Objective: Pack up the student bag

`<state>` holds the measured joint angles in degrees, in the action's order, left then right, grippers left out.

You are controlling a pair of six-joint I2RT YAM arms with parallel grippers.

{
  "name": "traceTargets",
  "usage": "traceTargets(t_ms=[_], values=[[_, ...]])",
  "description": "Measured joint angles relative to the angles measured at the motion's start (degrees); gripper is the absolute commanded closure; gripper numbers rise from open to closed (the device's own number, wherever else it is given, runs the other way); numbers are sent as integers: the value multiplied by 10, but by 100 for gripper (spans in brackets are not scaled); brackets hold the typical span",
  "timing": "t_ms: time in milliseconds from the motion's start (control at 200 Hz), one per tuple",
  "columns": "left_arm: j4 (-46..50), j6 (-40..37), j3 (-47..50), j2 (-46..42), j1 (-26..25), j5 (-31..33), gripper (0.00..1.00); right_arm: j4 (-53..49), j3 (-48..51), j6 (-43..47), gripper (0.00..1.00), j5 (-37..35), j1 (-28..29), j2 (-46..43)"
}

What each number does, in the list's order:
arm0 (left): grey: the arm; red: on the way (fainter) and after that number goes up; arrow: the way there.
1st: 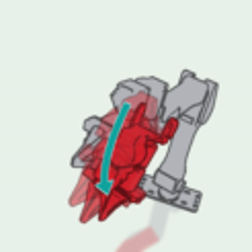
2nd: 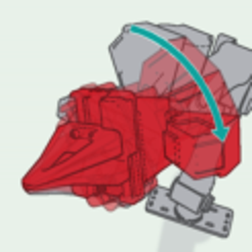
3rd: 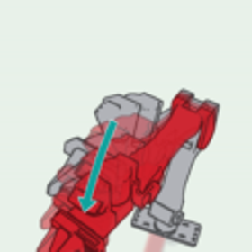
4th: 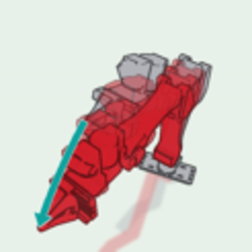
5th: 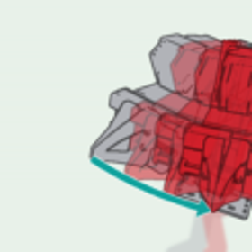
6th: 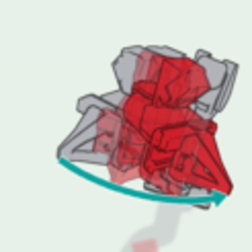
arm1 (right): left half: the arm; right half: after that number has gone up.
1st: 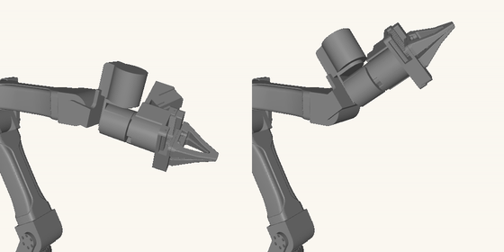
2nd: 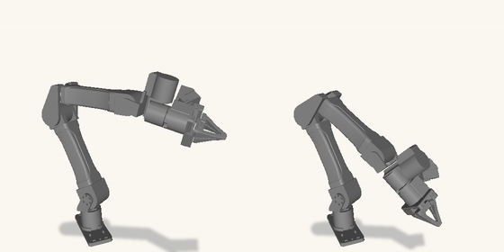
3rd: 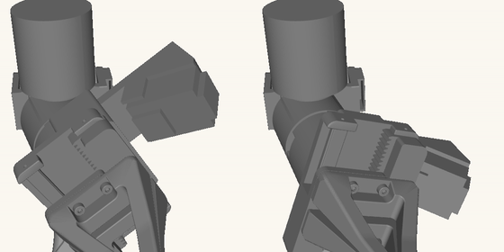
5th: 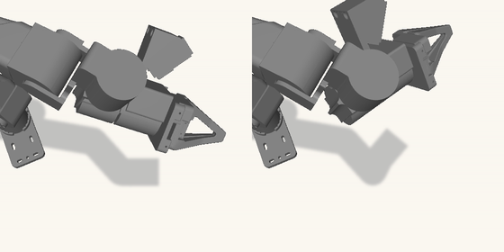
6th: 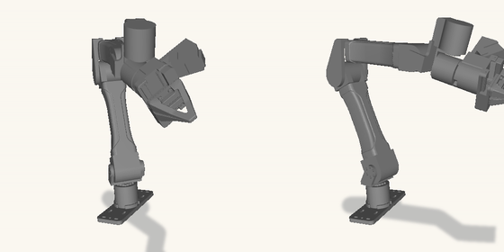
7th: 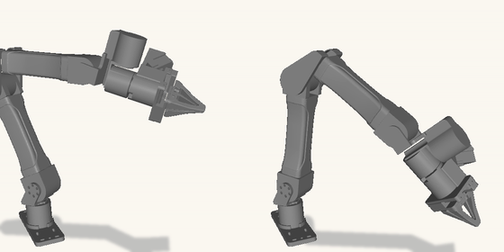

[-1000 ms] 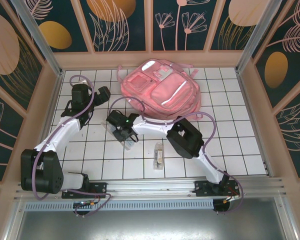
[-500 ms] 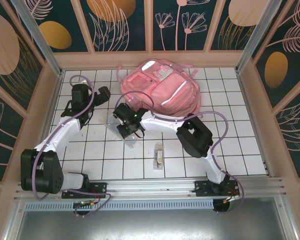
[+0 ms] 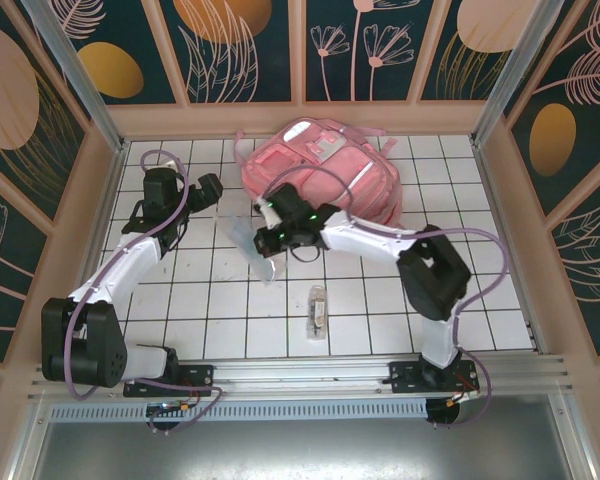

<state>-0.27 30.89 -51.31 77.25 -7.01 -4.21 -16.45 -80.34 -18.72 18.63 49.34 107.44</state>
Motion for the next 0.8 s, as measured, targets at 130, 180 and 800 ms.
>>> traceTargets(t_ms=[130, 180, 800], values=[[-6, 3, 0, 5, 0, -32, 12, 30, 36, -16, 100, 32, -48, -63], [-9, 3, -2, 9, 0, -45, 13, 36, 50, -19, 100, 37, -67, -89], [22, -102, -270, 251, -292, 24, 19, 52, 322, -92, 100, 16, -515, -427]])
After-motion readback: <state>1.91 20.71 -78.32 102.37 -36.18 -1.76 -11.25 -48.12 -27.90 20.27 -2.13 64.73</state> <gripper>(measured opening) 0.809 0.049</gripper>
